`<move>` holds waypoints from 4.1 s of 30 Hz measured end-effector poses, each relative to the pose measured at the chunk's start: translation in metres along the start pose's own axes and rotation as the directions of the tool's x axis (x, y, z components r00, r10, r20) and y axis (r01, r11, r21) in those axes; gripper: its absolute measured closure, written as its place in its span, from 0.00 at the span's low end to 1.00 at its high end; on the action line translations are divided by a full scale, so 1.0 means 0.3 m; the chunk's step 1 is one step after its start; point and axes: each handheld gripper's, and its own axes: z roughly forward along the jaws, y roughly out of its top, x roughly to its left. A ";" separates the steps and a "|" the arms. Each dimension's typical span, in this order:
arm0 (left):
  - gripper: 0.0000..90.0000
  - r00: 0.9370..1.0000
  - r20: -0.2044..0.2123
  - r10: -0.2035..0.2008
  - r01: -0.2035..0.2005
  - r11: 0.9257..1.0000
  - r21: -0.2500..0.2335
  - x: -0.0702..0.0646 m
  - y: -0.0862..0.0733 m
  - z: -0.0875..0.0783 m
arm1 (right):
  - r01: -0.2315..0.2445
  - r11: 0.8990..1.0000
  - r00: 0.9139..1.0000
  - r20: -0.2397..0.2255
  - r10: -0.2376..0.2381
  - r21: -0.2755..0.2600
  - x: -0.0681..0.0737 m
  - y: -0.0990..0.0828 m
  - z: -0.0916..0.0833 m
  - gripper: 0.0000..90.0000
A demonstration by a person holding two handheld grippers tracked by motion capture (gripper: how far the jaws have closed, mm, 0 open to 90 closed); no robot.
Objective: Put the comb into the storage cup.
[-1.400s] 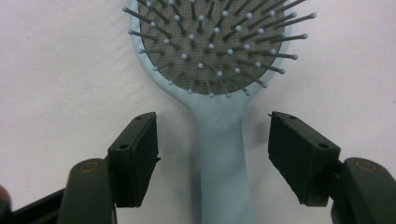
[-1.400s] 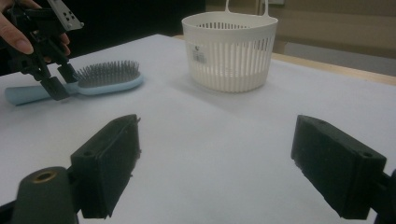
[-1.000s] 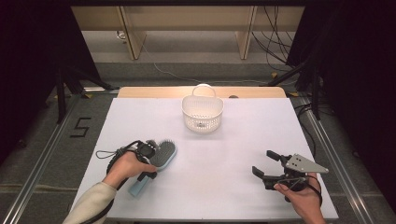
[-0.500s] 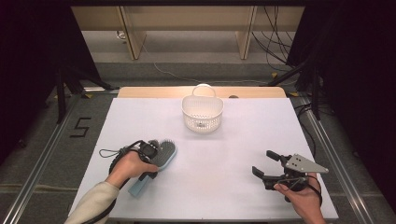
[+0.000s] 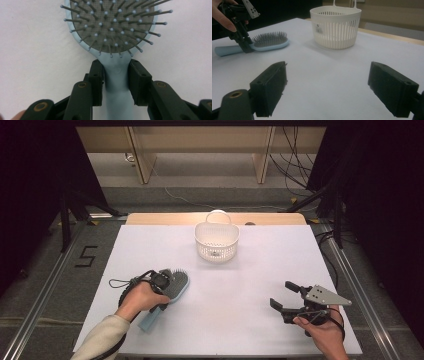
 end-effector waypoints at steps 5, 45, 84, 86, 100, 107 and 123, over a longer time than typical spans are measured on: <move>0.76 1.000 0.001 -0.030 0.030 1.000 -0.003 -0.002 -0.003 0.000 | 0.000 1.000 1.000 -0.001 0.000 0.000 0.000 0.000 0.000 0.18; 0.78 0.999 0.012 -0.040 0.041 0.991 -0.126 -0.002 -0.032 -0.027 | 0.001 1.000 1.000 -0.004 -0.001 0.001 0.000 0.000 -0.001 0.18; 0.78 0.996 0.020 -0.092 0.088 0.839 -0.537 0.020 -0.040 -0.110 | 0.003 1.000 1.000 -0.008 -0.003 -0.005 0.002 0.000 -0.002 0.18; 0.78 0.996 0.019 -0.088 0.084 0.832 -0.548 0.020 -0.040 -0.110 | 0.003 1.000 1.000 -0.008 -0.003 -0.004 0.003 0.000 -0.001 0.18; 0.78 0.996 0.005 -0.086 0.071 0.789 -0.610 0.018 -0.034 -0.118 | 0.004 1.000 1.000 -0.007 -0.004 -0.006 0.003 0.000 -0.001 0.18; 0.78 0.996 0.007 -0.084 0.069 0.757 -0.650 0.018 -0.029 -0.125 | 0.004 1.000 1.000 -0.006 -0.004 -0.008 0.004 0.000 -0.001 0.18; 0.78 0.996 0.013 -0.090 0.071 0.691 -0.719 0.024 -0.024 -0.136 | 0.004 1.000 1.000 -0.002 -0.004 -0.007 0.004 0.000 -0.002 0.18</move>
